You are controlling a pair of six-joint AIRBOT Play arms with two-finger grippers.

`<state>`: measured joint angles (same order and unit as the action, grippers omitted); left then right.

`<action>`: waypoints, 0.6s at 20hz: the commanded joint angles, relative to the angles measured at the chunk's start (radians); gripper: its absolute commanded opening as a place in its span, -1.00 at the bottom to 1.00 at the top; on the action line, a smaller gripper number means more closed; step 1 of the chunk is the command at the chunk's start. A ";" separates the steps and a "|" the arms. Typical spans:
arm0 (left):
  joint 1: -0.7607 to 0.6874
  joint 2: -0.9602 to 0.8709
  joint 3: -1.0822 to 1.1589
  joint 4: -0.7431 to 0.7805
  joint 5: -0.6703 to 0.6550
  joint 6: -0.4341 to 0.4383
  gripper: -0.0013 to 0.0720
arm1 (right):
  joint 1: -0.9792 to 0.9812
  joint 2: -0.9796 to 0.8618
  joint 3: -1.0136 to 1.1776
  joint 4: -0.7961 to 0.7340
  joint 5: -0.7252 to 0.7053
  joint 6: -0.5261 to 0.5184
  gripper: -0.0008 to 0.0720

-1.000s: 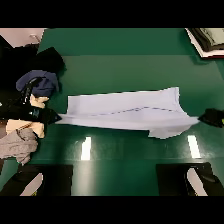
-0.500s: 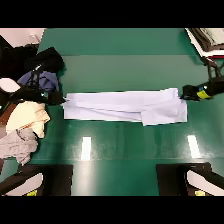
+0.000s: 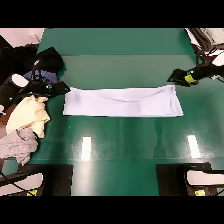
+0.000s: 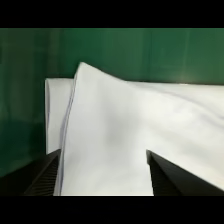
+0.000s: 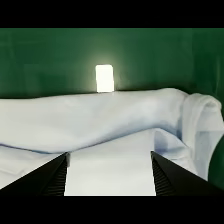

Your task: Fold the shirts.

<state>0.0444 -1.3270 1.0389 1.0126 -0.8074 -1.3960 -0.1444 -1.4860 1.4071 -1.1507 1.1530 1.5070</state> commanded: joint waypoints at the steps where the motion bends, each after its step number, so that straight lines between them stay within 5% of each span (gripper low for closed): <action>1: 0.001 -0.005 0.047 0.002 -0.065 -0.010 0.79 | -0.038 -0.046 0.061 0.113 0.055 -0.073 0.61; 4: 0.001 -0.003 0.070 -0.006 -0.195 0.001 0.78 | -0.126 -0.045 0.060 0.119 0.268 -0.182 0.61; 5: 0.001 -0.004 0.069 -0.005 -0.231 0.001 0.56 | -0.161 -0.045 0.042 0.119 0.308 -0.204 0.61; 7: -0.003 -0.004 0.069 -0.008 -0.286 0.021 -0.83 | -0.236 -0.045 -0.023 0.121 0.325 -0.244 0.62; 12: -0.048 -0.004 0.066 -0.024 -0.307 0.035 -0.90 | -0.380 -0.119 -0.175 0.261 0.307 -0.400 0.77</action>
<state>0.0189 -1.3304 1.1046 0.9962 -1.0836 -1.3708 -0.4515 -1.5631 1.2957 -0.9840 1.4326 1.2129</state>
